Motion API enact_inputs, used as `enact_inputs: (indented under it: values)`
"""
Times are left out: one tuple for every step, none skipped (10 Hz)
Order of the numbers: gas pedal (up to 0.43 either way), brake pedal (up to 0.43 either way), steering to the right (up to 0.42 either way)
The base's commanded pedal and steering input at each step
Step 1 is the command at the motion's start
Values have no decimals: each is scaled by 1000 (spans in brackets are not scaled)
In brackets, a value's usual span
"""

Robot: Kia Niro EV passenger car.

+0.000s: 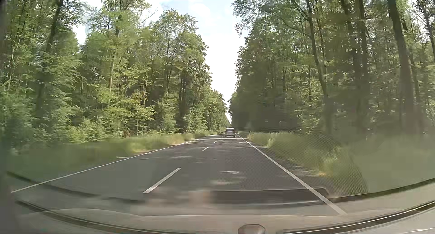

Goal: Follow the waypoints while adhering to traffic rules and regulations

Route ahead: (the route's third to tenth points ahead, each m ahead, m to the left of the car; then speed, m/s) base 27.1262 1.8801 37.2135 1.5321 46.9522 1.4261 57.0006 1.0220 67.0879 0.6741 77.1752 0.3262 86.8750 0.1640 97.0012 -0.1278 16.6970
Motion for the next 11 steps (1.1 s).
enact_inputs:
  values:
    - [67, 37, -1]
    - [67, 30, -1]
    - [67, 37, 0]
    - [67, 30, 0]
    - [67, 37, 0]
    - [67, 37, 0]
    - [67, 37, 0]
    - [67, 37, 0]
    - [67, 30, 0]
    - [67, 37, 0]
    - [79, 37, 0]
